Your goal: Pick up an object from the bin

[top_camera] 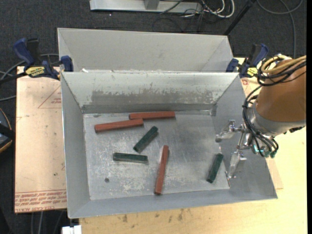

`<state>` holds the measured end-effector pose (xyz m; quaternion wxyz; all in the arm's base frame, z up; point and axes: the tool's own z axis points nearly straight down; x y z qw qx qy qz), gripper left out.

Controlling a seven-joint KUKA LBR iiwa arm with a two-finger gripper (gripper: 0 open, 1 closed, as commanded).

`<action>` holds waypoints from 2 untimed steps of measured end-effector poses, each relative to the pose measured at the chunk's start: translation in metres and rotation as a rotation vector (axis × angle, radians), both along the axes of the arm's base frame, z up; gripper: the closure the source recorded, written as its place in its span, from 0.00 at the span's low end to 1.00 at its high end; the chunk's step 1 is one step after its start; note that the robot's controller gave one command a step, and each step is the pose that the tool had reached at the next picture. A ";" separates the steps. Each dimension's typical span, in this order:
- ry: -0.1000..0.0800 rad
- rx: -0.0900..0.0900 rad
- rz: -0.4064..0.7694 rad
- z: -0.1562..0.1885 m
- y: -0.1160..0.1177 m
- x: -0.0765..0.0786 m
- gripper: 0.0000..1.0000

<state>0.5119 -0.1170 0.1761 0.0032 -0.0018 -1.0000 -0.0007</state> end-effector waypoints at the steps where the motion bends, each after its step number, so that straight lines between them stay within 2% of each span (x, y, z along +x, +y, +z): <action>1: -0.007 -0.001 0.004 0.003 0.001 0.002 0.00; 2: -0.014 -0.002 0.227 -0.052 -0.002 0.000 0.00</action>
Offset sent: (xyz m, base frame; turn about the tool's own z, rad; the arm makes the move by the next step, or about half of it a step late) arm -0.0063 -0.0057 -0.1061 -0.4241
